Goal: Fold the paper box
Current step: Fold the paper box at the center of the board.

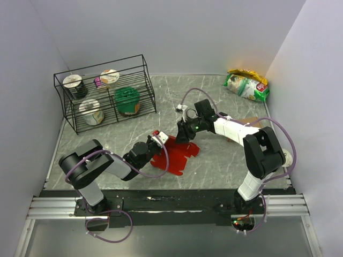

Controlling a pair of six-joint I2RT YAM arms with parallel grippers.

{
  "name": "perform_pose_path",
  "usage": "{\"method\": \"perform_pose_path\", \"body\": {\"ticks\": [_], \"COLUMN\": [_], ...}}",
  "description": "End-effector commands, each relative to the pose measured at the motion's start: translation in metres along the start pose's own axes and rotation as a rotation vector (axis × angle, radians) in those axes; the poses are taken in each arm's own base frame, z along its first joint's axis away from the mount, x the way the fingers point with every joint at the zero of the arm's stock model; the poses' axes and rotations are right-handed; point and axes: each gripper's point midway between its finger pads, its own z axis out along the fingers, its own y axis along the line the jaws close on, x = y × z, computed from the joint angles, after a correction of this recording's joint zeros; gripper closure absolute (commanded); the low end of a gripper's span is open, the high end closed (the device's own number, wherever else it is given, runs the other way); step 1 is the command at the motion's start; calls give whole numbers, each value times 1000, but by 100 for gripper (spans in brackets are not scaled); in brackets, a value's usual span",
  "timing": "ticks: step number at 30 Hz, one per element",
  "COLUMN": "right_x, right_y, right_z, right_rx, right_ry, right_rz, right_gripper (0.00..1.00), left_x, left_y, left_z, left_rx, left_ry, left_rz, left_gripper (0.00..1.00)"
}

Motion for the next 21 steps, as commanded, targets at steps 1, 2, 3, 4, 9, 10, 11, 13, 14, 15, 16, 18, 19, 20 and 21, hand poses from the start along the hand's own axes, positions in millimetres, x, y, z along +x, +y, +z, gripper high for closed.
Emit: {"method": "perform_pose_path", "body": {"ticks": [1,2,3,4,9,10,11,13,14,15,16,18,19,20,21], "right_x": [4,4,5,7,10,10,11,13,14,14,15,17,16,16,17], "right_y": [-23,-22,-23,-26,-30,-31,-34,-32,-36,-37,-34,-38,-37,-37,-40], "right_z": [7,10,11,11,15,16,16,20,21,21,24,25,26,26,25], "right_rx": [106,108,120,139,200,214,247,274,306,323,330,370,379,394,424], "right_ry": [57,60,65,74,98,103,113,128,138,144,150,161,161,159,163], "right_rz": [-13,-21,-18,-15,-9,-10,-16,-37,-45,-50,-60,-69,-79,-84,-90], "right_gripper": [58,59,59,59,63,65,65,67,68,69,70,72,74,74,75], "left_x": [-17,-17,-15,-15,-11,-13,-10,-10,-11,-9,-8,-6,-6,-6,-5], "left_y": [-5,-5,-4,-5,-2,-2,-1,-1,-1,-2,-2,-2,-1,-1,-1], "left_z": [3,3,3,4,6,9,9,10,10,10,10,11,11,11,11], "left_rx": [16,14,13,14,-12,-18,-22,-26,-28,-30,-31,-38,-42,-45,-50], "left_ry": [-68,-68,-65,-63,-39,-39,-23,-23,-23,-16,-13,-9,-9,-10,-8], "left_rz": [-5,-5,-8,-9,-38,-47,-47,-67,-73,-78,-90,-101,-114,-120,-127], "left_gripper": [99,99,99,99,99,99,99,99,99,99,99,99,99,99,99]}}
